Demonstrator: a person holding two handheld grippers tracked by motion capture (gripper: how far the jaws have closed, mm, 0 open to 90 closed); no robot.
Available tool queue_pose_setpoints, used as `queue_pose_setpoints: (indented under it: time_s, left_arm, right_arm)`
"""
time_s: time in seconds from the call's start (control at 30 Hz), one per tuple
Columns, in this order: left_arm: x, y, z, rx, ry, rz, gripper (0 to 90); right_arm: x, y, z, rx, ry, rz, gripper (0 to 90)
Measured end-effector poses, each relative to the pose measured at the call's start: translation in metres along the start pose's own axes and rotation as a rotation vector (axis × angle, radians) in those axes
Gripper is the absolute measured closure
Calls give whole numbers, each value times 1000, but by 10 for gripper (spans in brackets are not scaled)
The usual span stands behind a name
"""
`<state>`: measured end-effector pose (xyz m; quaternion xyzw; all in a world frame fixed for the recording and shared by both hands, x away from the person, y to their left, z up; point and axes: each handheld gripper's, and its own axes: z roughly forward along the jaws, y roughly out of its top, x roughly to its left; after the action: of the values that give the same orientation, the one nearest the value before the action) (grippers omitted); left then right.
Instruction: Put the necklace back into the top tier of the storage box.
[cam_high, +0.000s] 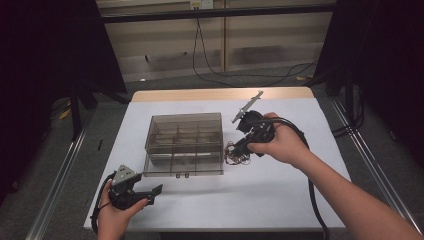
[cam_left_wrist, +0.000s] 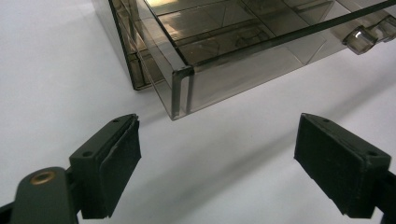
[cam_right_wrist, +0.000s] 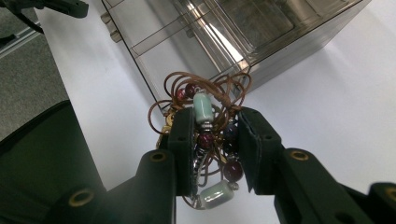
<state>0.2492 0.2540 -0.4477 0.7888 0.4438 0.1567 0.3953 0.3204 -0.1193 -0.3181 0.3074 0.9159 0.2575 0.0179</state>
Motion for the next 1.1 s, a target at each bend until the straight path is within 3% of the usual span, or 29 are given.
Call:
queue_pose_setpoints:
  time_s: [1.1]
  left_arm:
    - [-1, 1, 1, 5, -5, 11, 145]
  right_arm:
    - [8, 26, 8, -13, 2, -27, 685]
